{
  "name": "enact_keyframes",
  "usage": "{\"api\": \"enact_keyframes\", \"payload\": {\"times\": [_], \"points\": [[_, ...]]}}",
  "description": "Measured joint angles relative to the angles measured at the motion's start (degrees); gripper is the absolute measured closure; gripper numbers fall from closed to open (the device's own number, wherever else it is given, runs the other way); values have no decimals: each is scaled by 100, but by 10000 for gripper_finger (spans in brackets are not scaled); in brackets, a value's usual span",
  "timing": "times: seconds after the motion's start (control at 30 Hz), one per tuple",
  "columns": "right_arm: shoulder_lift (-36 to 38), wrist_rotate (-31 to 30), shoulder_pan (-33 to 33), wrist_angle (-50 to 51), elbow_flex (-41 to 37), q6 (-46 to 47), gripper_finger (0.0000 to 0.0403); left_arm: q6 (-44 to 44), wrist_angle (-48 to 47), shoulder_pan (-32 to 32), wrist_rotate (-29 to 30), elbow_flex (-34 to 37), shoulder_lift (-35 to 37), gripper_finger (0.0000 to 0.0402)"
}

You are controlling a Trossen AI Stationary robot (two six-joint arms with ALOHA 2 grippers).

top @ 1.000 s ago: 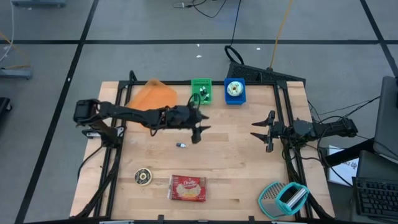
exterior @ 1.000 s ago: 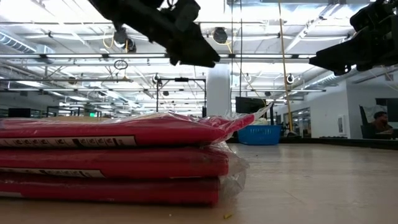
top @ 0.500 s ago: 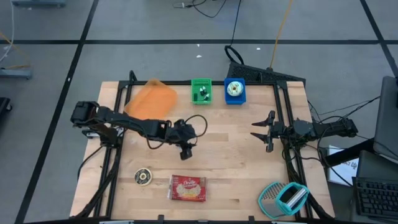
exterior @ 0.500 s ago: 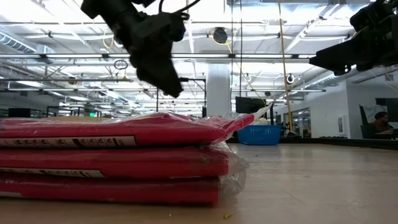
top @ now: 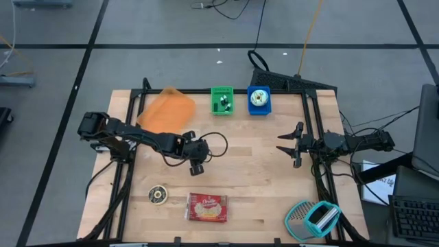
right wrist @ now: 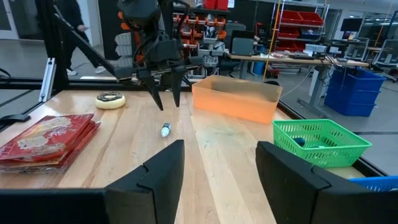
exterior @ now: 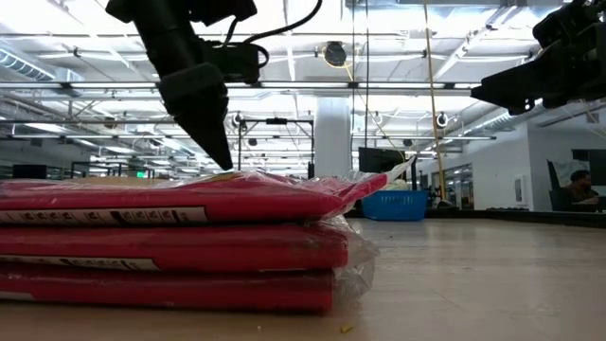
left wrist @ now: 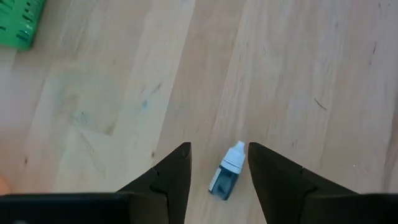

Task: Pick & Place Food Item
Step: Put the dark blue food coloring bottle into the green bin

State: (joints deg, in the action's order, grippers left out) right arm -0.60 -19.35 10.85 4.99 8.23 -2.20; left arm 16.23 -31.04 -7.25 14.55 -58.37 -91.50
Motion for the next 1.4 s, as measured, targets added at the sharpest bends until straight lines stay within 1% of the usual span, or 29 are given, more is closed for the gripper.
{"api": "enact_keyframes", "payload": {"times": [0.1,0.43,0.6,0.73,0.97,1.3,1.4], "points": [[-2,0,2,0,0,0,216,10,-4,2,-47,0,0,244],[0,0,2,-1,0,1,216,-22,10,2,-581,95,-79,243],[-1,-1,1,0,0,0,216,-87,628,11,-738,568,-155,243],[-1,0,2,-2,0,1,216,-108,1167,9,-694,832,-144,243],[-2,-2,2,0,0,0,216,-386,1323,9,-610,1127,-141,243],[-2,0,2,-2,0,0,216,-368,2475,9,-593,1778,-157,243],[-1,0,2,-2,0,0,216,-274,2552,9,-592,1845,-157,243]]}}
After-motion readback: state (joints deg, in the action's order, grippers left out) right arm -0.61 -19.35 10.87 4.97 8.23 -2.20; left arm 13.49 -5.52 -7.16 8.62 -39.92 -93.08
